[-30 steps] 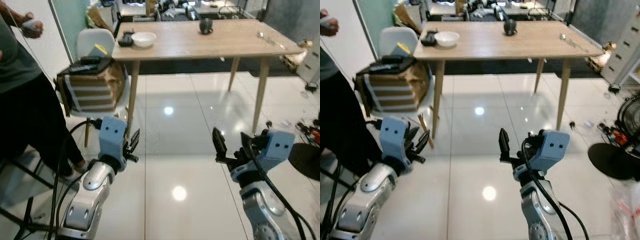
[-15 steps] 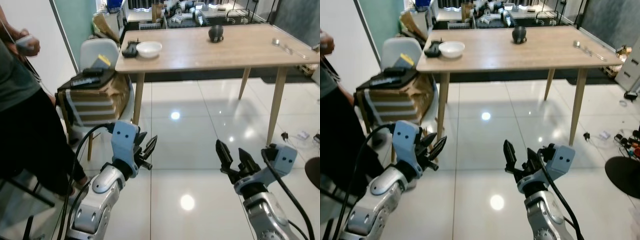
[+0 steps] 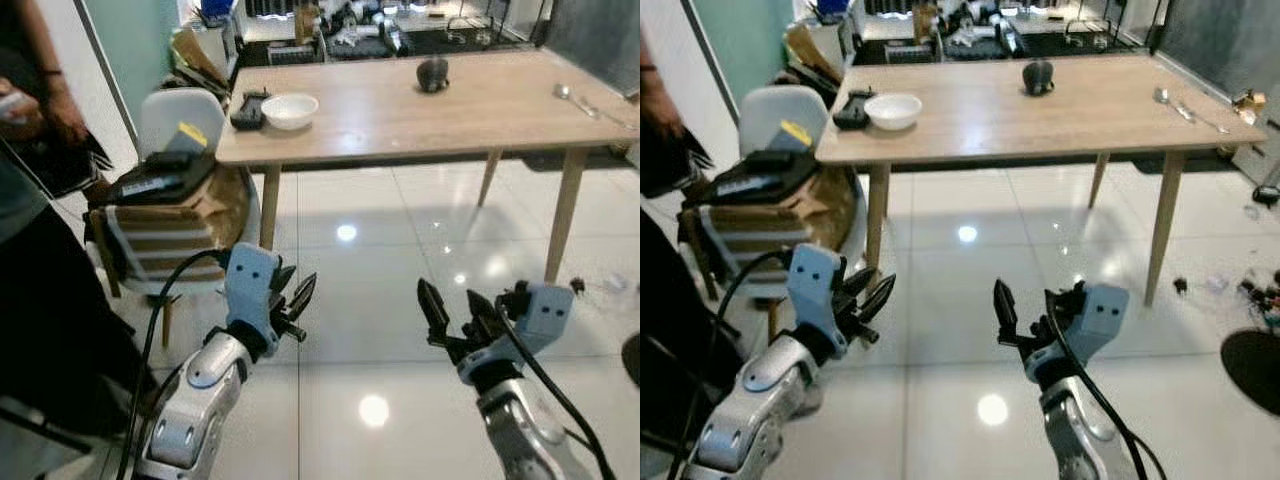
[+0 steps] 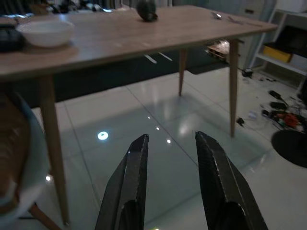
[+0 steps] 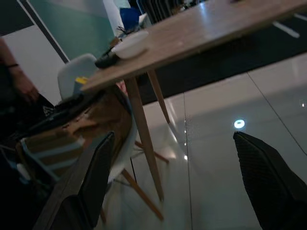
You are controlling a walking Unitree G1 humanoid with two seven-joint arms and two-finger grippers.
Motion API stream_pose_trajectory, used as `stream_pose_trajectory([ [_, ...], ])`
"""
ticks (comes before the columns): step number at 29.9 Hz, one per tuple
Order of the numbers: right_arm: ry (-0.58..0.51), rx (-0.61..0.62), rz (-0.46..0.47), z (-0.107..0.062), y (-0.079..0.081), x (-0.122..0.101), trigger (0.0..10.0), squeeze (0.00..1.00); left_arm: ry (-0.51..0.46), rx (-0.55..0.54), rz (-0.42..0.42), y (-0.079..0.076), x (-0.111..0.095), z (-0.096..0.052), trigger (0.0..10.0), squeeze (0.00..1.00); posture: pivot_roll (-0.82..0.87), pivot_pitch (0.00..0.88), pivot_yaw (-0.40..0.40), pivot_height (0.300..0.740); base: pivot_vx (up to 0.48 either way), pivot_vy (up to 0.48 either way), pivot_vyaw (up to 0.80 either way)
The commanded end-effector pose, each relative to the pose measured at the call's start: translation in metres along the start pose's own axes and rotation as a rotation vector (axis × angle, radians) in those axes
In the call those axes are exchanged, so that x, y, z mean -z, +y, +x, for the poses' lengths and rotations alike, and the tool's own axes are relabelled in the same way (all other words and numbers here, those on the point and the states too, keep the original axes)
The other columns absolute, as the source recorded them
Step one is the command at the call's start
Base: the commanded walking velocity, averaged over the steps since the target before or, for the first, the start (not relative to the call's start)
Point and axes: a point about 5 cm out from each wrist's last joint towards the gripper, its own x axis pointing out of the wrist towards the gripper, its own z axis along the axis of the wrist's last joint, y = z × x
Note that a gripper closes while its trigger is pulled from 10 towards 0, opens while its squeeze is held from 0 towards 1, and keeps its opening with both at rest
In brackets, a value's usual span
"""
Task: Setting the table
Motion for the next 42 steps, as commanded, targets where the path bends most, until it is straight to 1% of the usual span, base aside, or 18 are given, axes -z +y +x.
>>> stream_pose_trajectory([
  [1,0.02,-0.003,0.004,-0.0016,0.003,0.006,10.0,0.0,0.028,-0.022,0.005,0.0057,0.007,-0.0047,10.0,0.0,0.04,0.114,0.12,0.74,0.356,0.0,0.0],
  [9,0.019,-0.009,-0.01,-0.0014,0.0042,0.0064,10.0,0.0,0.027,-0.036,0.002,0.0055,0.0072,-0.0049,10.0,0.0,0.04,0.116,0.116,0.74,0.353,0.0,0.0],
  [20,0.024,-0.018,-0.011,-0.0018,0.007,0.0077,10.0,0.0,0.029,-0.052,0.004,0.0075,0.0082,-0.0054,10.0,0.0,0.05,0.12,0.106,0.74,0.48,0.0,0.0],
  [42,0.026,-0.019,-0.012,-0.0018,0.0074,0.0084,10.0,0.0,0.032,-0.069,0.005,0.0097,0.0084,-0.0043,10.0,0.0,0.04,0.122,0.105,0.74,0.48,0.0,0.0],
])
